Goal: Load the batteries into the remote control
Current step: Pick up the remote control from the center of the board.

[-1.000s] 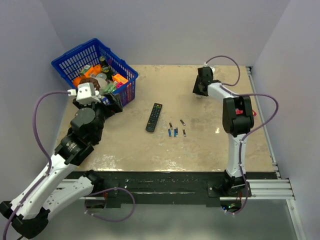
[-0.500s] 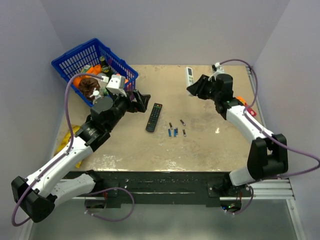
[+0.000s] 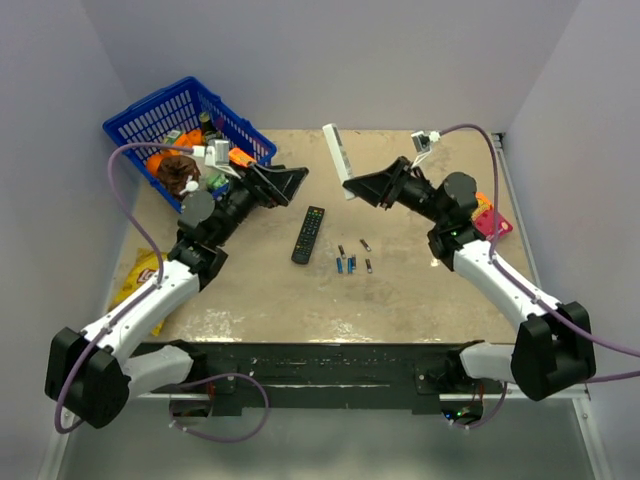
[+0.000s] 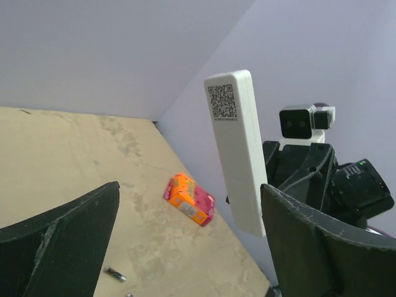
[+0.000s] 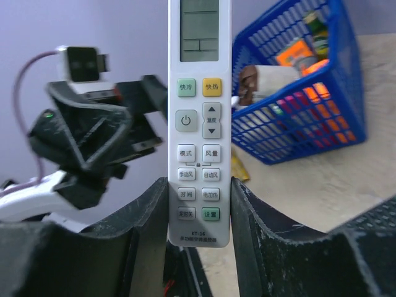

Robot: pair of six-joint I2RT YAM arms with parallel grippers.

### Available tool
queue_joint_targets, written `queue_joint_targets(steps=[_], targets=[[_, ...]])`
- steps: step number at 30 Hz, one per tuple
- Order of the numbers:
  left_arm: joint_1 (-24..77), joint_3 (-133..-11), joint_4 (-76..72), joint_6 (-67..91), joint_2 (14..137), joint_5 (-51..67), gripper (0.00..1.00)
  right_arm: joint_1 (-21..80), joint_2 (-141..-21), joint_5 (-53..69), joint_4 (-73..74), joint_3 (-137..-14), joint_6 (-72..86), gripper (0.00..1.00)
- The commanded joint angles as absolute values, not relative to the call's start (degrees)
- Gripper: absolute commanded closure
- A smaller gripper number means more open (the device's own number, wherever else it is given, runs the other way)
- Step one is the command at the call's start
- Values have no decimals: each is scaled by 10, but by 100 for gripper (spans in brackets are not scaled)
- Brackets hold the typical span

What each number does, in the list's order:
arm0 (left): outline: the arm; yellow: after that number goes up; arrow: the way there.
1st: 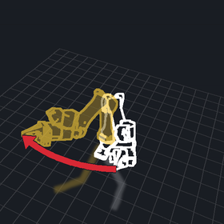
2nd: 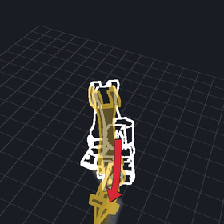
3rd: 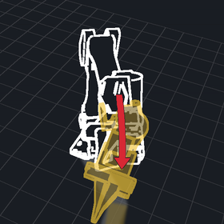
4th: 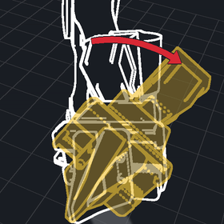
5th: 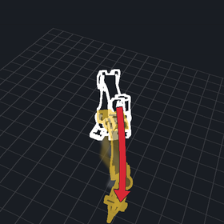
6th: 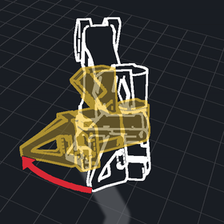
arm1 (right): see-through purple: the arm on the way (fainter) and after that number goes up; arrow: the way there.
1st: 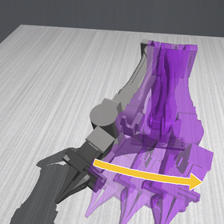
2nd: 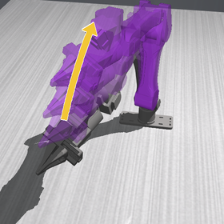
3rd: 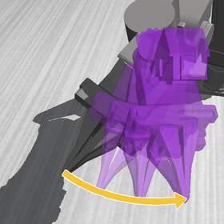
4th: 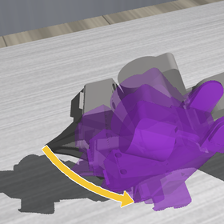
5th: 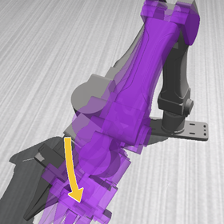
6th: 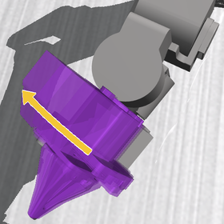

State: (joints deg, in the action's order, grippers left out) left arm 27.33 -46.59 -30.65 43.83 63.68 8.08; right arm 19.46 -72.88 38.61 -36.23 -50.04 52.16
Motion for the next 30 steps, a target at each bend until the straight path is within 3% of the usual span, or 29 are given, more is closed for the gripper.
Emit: queue_joint_targets(steps=[1,10,17,30], targets=[[270,-450,-518,540,669,203,0,226,-735,442,-489,-492,585,90],[271,-446,-573,580,686,218,0,250,-748,445,-520,-492,603,91],[260,-458,-489,586,684,191,2,271,-759,479,-549,-508,613,91],[256,-462,-584,658,707,257,8,292,-791,490,-611,-497,649,91]])
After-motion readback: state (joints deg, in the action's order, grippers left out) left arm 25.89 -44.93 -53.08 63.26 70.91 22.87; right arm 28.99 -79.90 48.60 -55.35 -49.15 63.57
